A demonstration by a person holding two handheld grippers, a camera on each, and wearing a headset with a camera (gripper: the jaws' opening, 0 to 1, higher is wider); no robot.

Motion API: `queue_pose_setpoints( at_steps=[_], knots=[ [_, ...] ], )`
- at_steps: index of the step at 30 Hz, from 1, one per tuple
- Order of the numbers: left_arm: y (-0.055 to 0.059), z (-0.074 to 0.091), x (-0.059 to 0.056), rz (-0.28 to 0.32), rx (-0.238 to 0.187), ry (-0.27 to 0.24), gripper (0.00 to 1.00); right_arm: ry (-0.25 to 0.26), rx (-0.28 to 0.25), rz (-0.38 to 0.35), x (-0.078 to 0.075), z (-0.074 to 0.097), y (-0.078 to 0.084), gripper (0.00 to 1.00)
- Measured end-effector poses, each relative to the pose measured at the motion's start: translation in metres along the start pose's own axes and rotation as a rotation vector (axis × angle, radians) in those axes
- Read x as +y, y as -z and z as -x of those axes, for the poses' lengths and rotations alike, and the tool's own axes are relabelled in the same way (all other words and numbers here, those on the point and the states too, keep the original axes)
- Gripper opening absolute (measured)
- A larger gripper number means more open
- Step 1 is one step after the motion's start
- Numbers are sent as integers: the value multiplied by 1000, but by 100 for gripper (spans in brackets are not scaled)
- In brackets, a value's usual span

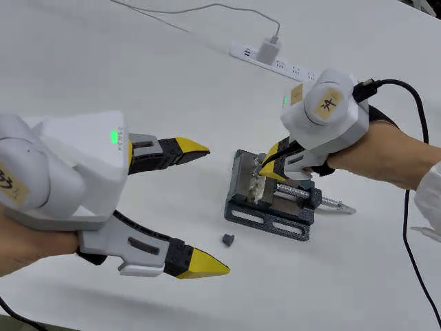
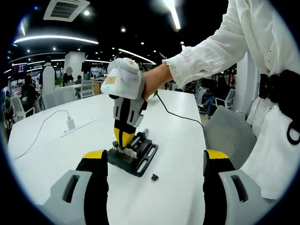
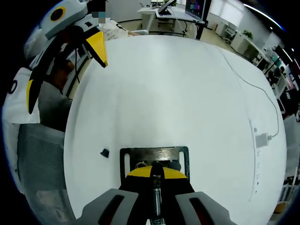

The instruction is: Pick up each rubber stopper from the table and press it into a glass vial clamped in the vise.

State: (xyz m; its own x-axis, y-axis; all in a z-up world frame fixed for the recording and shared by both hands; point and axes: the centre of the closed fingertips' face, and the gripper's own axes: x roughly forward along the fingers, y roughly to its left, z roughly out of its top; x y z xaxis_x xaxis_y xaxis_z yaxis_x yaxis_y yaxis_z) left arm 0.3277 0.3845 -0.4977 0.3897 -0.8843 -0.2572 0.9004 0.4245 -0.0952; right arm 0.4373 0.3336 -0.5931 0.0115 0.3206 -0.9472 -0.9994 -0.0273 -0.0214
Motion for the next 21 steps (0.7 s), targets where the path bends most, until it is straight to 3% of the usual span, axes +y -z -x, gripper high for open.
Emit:
queue_pose_setpoints(
  at_steps=[14,21],
  knots=[
    [3,1,-2,-4,14,6,82,14,-40,-42,4,1,-3,2],
    [4,2,-2,-4,21,7,82,26,-63,-60,10,6,-5,9]
  ],
)
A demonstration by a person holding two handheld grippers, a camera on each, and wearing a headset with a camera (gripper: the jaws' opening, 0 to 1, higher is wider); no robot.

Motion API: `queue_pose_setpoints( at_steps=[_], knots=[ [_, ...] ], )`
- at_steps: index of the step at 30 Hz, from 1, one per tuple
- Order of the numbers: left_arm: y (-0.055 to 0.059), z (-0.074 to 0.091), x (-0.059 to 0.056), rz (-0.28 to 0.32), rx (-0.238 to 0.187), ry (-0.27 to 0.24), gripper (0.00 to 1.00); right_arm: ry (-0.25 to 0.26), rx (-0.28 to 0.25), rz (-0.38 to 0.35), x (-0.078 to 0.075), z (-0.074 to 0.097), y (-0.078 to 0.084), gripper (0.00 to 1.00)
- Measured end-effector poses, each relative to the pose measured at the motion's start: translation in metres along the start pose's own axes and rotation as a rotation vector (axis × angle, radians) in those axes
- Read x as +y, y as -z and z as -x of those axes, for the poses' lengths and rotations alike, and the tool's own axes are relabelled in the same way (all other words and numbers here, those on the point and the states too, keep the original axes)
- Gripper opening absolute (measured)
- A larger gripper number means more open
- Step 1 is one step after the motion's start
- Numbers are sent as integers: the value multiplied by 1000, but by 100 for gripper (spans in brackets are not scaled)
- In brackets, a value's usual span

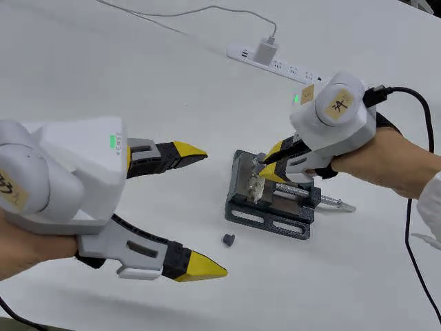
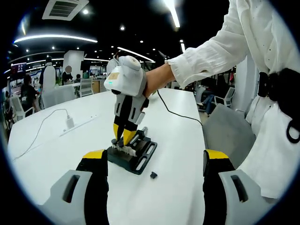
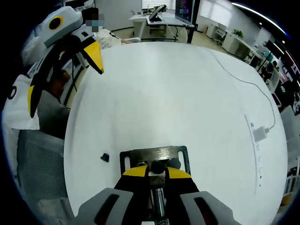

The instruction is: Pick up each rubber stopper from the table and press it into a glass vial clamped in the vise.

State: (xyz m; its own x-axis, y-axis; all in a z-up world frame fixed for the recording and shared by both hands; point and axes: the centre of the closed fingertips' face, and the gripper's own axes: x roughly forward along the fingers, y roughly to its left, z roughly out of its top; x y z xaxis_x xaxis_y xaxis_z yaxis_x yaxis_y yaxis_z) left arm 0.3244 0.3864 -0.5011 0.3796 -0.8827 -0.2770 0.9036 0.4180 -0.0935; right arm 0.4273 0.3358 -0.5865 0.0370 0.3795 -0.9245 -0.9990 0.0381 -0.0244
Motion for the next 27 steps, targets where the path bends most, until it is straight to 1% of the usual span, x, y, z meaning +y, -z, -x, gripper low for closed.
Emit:
queue_pose_setpoints(
  at_steps=[4,14,16,19,22,25,27],
  knots=[
    [0,0,-1,-2,5,3,82,8,-14,-14,3,2,1,11],
    [0,0,-2,-7,19,13,81,40,-71,-54,0,10,-1,15],
    [0,0,-3,-9,21,14,81,43,-78,-62,-3,10,0,16],
    [1,0,-4,-10,25,19,81,54,-105,-79,-1,15,-1,18],
    [2,-1,-6,-11,34,24,81,63,-124,-89,-3,18,1,19],
    [2,-1,-7,-11,38,29,81,73,-141,-95,-1,21,1,22],
    [3,-1,-7,-13,44,31,80,82,-163,-105,0,25,0,23]
  ],
)
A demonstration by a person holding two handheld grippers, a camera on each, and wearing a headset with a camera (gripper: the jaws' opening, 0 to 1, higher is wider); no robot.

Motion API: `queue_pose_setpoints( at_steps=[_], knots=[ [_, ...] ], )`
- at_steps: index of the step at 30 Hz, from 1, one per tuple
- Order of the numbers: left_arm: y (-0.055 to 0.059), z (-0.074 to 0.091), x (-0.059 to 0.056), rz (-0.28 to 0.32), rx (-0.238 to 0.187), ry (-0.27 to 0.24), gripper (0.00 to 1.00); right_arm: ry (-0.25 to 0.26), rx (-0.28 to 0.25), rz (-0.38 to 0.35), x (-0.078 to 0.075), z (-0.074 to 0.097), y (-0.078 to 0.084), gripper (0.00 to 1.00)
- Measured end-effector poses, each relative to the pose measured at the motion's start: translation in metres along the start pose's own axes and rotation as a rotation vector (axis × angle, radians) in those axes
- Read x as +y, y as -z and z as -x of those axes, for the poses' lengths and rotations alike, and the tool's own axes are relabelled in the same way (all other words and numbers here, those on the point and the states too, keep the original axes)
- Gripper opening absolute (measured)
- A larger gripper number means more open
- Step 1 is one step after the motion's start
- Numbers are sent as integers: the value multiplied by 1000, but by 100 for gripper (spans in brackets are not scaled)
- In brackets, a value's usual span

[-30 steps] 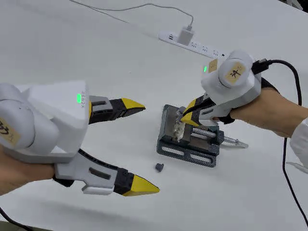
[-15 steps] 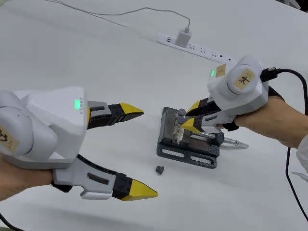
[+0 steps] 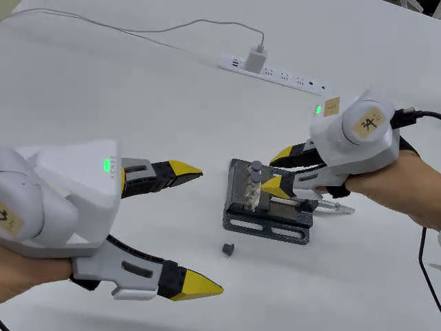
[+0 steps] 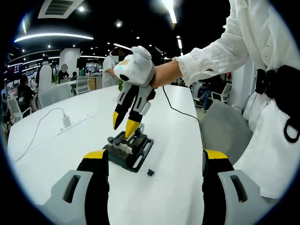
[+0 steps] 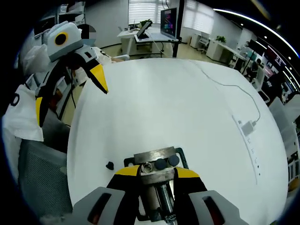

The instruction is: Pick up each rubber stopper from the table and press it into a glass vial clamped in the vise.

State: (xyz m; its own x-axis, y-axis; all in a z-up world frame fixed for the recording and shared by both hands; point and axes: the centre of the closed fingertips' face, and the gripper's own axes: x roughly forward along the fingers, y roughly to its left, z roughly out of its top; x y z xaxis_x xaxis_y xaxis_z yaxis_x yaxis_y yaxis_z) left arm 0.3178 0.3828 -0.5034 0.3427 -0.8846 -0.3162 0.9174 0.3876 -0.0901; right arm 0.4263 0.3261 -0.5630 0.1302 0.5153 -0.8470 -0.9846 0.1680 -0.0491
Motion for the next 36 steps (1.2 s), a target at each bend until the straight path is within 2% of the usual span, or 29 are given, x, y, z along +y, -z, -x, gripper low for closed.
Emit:
queue_pose_setpoints(
  at_steps=[6,12,17,26,36],
  knots=[
    [1,0,1,-10,16,3,78,9,-36,-17,5,8,3,28],
    [6,0,2,-17,43,8,74,22,-94,-35,13,19,2,34],
    [17,-2,3,-35,92,21,71,31,-134,-48,18,27,4,38],
    [25,-5,5,-41,127,28,69,34,-193,-47,29,37,8,51],
    [37,-12,9,-72,188,49,63,18,-240,-29,47,45,23,67]
  ],
)
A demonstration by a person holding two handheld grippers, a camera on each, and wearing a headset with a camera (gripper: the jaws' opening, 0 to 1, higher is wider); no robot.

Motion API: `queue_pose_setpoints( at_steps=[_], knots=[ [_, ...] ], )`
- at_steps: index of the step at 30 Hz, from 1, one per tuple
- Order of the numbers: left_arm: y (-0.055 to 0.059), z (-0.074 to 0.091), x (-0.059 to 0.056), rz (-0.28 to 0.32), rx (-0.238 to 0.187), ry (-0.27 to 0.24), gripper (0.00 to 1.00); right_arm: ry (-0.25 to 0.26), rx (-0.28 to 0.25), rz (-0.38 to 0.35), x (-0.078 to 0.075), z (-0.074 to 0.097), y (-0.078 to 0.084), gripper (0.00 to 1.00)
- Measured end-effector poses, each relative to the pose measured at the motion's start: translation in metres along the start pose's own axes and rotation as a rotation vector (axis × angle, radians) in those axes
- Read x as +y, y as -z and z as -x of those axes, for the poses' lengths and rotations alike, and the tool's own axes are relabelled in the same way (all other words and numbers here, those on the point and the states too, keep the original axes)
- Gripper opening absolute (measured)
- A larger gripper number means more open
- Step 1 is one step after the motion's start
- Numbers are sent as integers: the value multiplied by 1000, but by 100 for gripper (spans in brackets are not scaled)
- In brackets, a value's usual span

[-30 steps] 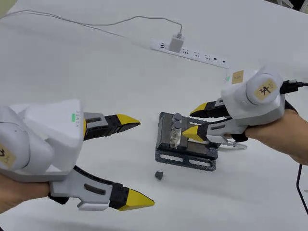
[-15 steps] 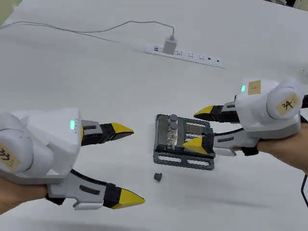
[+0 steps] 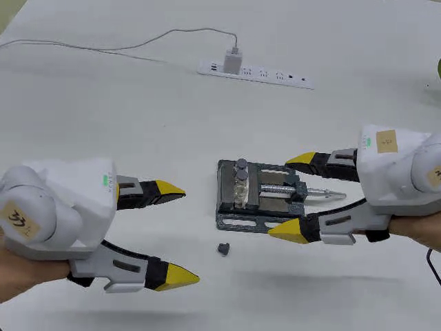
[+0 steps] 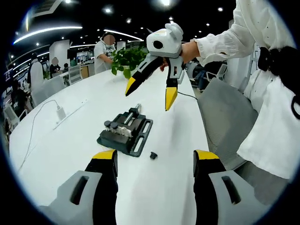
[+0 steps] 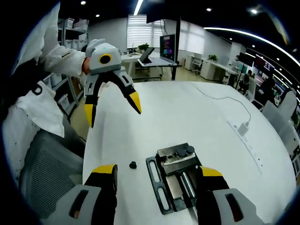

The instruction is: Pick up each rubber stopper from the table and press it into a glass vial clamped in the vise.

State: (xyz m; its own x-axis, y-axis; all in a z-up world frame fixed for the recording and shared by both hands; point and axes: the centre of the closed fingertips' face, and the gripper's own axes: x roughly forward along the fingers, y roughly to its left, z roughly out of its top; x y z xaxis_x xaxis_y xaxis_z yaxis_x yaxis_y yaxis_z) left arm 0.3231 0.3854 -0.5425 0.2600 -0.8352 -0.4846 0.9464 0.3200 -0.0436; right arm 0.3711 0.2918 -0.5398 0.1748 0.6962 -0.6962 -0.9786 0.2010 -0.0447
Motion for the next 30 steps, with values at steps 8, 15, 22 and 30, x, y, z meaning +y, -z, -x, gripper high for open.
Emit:
queue_pose_setpoints(
  at_steps=[8,15,22,30],
  knots=[
    [11,-13,4,-43,64,31,54,6,-41,-28,7,7,11,70],
    [22,-25,6,-75,123,64,41,16,-54,-33,14,16,28,73],
    [34,-37,5,-159,209,107,33,37,-64,-56,14,27,41,74],
    [43,-57,5,-217,257,151,25,62,-64,-70,15,38,47,73]
  ],
)
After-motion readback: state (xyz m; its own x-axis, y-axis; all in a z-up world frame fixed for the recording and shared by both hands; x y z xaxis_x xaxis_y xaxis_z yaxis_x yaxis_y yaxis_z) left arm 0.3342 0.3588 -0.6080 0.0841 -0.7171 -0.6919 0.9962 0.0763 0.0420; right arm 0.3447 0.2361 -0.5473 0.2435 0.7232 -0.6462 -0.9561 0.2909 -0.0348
